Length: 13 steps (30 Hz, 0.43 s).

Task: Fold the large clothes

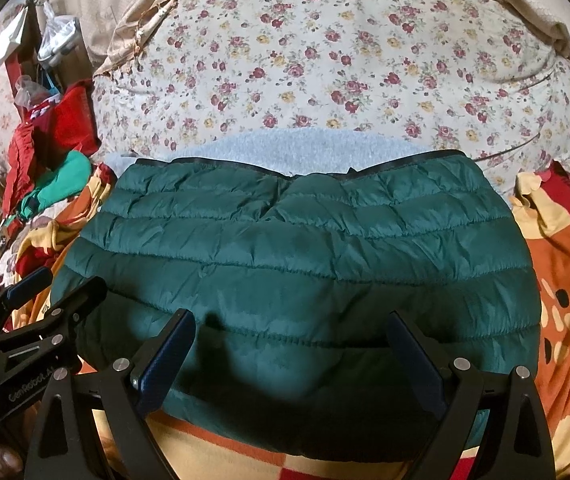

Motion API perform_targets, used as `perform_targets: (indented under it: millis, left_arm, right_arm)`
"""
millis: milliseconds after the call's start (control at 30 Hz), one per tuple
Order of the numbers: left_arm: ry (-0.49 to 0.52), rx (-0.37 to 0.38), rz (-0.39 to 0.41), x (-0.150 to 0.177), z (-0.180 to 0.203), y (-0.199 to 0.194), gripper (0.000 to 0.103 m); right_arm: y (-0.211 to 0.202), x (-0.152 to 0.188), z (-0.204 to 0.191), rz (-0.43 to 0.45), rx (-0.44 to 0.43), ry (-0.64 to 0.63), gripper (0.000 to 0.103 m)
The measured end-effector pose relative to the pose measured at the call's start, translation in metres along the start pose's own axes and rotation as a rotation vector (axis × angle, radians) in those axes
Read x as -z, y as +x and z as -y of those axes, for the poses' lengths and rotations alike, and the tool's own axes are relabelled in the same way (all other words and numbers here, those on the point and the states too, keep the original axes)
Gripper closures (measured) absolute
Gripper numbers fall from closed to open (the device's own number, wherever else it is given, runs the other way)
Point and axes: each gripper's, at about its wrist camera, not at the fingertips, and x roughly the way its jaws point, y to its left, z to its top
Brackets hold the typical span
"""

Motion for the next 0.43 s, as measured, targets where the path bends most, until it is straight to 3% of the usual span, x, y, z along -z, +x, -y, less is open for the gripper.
perform_targets:
  millis: [433]
  left_arm:
    - [0.004,0.034,-0.001,-0.0037,0.0029,0.0037,0.017]
  right_arm:
    - [0.0090,-0.0080,0.0062,-0.016,-0.014,0.014,0.008]
